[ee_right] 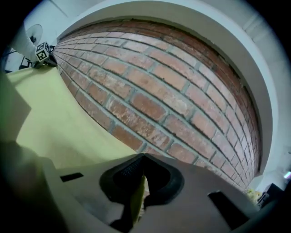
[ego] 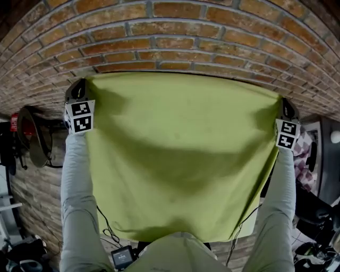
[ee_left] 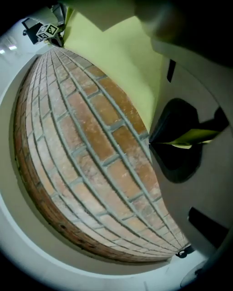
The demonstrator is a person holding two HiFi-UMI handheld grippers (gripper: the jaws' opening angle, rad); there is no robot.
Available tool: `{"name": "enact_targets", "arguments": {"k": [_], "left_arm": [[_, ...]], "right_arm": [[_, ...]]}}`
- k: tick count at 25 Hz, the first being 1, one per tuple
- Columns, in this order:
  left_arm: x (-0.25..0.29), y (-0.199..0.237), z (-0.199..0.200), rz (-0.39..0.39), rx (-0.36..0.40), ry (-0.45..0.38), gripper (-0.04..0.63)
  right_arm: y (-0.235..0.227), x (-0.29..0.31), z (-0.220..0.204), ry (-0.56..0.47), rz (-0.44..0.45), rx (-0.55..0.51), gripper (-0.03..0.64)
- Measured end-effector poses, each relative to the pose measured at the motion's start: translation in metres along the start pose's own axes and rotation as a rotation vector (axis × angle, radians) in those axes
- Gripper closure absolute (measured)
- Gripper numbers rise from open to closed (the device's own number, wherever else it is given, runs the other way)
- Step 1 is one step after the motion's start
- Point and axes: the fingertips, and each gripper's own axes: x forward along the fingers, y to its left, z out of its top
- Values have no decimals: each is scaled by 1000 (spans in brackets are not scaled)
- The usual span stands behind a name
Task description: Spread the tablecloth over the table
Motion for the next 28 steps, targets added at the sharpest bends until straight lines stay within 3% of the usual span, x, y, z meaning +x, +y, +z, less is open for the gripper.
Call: {"name": "enact_targets", "arguments": {"k": [9,13,19,28], "left_arm": [[30,-62,-82,-113,19,160,566],[29,-83,-97,-158,10,175,566],[23,-89,-106,-183,-31,185,478],[-29,-73,-92,-175,-102,144,474]], "right_arm": [[87,29,-92,216,155,30,594],[112,31,-111,282,204,60,592],[115,22,-112,277,211,101,584],[106,-36,-84,225,210,151,548]]}}
